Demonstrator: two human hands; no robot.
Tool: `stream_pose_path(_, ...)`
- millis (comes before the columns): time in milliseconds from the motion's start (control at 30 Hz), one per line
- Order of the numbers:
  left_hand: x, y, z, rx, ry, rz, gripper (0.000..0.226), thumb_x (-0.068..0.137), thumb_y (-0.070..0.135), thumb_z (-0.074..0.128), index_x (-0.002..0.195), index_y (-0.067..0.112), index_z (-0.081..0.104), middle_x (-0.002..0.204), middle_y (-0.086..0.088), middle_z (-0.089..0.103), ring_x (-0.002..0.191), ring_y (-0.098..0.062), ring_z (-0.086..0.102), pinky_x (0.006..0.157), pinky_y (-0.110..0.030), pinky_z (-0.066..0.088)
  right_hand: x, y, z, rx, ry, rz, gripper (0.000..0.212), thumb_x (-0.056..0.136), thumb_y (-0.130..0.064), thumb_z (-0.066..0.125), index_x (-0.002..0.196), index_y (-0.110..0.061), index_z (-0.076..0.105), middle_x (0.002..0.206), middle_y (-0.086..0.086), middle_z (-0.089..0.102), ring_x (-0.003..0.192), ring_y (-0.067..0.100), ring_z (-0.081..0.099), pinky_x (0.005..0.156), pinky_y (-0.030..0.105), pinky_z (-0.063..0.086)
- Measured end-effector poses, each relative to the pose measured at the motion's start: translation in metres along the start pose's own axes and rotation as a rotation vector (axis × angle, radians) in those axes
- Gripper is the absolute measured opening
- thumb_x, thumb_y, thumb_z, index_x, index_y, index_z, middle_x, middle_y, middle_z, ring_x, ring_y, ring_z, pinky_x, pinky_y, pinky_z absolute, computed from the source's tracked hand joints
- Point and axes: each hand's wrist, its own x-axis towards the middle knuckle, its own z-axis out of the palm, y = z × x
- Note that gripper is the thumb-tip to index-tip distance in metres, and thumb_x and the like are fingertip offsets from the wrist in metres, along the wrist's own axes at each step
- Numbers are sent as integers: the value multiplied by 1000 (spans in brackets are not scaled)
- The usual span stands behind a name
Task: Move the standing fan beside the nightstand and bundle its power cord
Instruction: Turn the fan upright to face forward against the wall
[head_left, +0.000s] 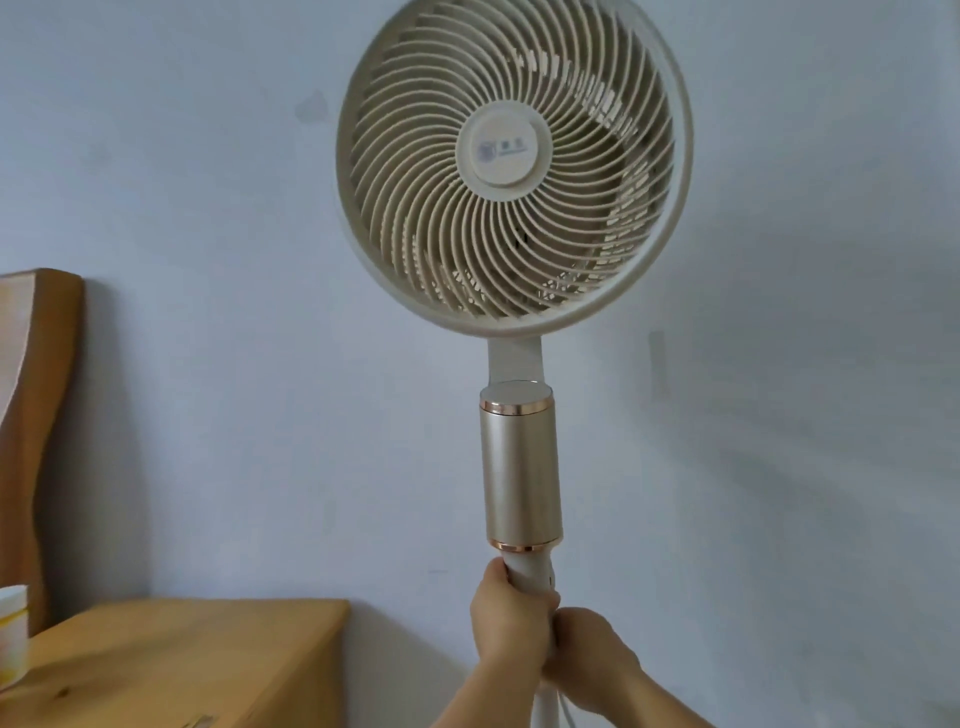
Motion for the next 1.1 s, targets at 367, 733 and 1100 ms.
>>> stream_pose_path(367, 6, -6, 6, 60, -32, 38, 19, 75, 11, 61, 84, 22, 49, 81, 8, 61, 74, -8, 57, 55, -19, 38, 11, 13, 12, 3, -12, -79, 27, 69, -45, 37, 53, -23, 41, 55, -13, 50, 70, 13, 54, 61, 23, 37)
stream_pose_path(733, 4, -4, 0, 95, -50, 59, 27, 75, 13, 64, 73, 31, 44, 77, 13, 58, 69, 0, 52, 53, -14, 35, 1, 10, 13, 77, 72, -3, 33, 73, -52, 37, 70, -26, 58, 76, -16, 63, 76, 11, 55, 73, 24, 42)
stream_pose_path(1100, 1, -5, 1, 175, -75, 32, 28, 77, 19, 65, 76, 28, 39, 76, 13, 52, 68, -5, 50, 57, -21, 38, -4, 21, 5, 15, -2, -19, 22, 75, -42, 56, 69, -25, 44, 72, -12, 54, 75, 12, 54, 59, 18, 38)
